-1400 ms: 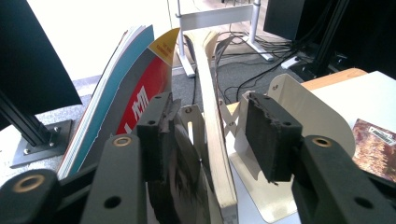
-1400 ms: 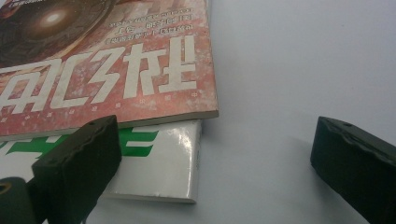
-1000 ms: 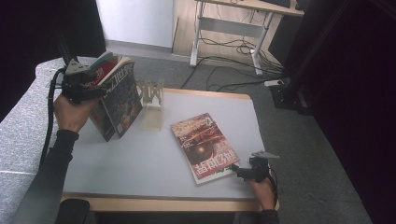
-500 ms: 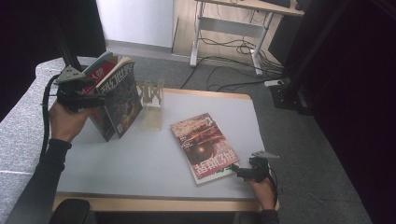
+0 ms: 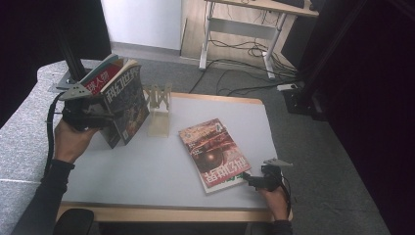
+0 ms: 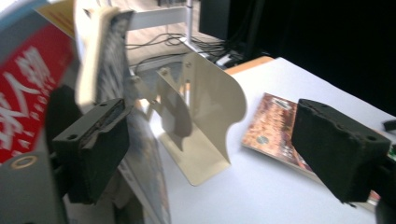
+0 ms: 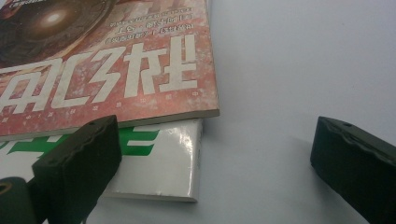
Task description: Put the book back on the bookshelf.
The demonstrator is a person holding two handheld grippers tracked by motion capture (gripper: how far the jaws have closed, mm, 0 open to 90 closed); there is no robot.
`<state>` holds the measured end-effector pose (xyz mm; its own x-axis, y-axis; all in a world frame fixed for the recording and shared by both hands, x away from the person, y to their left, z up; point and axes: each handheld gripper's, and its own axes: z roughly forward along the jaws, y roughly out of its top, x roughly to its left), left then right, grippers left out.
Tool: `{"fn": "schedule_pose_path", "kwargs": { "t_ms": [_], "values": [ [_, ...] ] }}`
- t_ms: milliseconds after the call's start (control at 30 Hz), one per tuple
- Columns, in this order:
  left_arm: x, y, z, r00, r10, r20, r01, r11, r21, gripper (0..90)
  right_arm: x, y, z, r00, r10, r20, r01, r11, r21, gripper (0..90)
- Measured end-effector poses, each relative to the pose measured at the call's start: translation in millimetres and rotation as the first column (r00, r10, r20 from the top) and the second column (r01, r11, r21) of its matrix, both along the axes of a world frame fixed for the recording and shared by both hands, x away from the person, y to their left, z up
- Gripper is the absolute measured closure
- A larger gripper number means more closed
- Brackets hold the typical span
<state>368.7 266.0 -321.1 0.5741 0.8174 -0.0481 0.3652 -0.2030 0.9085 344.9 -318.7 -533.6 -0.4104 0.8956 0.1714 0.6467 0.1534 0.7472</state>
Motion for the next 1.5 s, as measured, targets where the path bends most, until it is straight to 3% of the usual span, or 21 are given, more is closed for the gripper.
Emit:
{"fn": "schedule_pose_path", "kwargs": {
  "t_ms": [467,767,933,1133,1267,1433,1500],
  "values": [
    [-13.4,-14.2,-36.6,0.9952,-0.093,-0.031,0.094,0.9955,0.017,0.0,-1.6,0.4,-0.1,1.0000,-0.004,-0.002,0.004,1.000,0.001,1.7],
    [-17.6,-28.4,-72.0,0.9899,-0.129,-0.059,0.131,0.9903,0.045,0.0,-1.6,0.6,0.0,1.0000,-0.003,0.000,0.003,1.000,0.000,1.7],
    [-18.5,-38.1,-93.3,0.9883,-0.133,-0.075,0.139,0.9871,0.080,0.0,-2.3,1.2,0.0,1.0000,-0.006,0.004,0.006,1.000,-0.001,1.7],
    [-18.9,-47.2,-115.1,0.9841,-0.146,-0.101,0.156,0.9833,0.094,0.0,-2.3,1.5,0.3,1.0000,-0.004,0.008,0.004,1.000,-0.008,1.7],
    [-17.6,-50.4,-129.8,0.9783,-0.164,-0.126,0.174,0.9818,0.075,0.0,-2.4,1.8,0.6,1.0000,-0.004,0.009,0.004,1.000,-0.011,1.7],
    [-16.9,-56.1,-147.2,0.9737,-0.166,-0.156,0.183,0.9777,0.103,0.0,-2.7,2.1,0.8,0.9999,-0.006,0.010,0.006,1.000,-0.014,1.7],
    [-16.8,-59.7,-153.3,0.9720,-0.163,-0.169,0.188,0.9724,0.139,0.0,-2.8,2.2,0.9,0.9999,-0.006,0.010,0.006,1.000,-0.015,1.7]
  ]
}}
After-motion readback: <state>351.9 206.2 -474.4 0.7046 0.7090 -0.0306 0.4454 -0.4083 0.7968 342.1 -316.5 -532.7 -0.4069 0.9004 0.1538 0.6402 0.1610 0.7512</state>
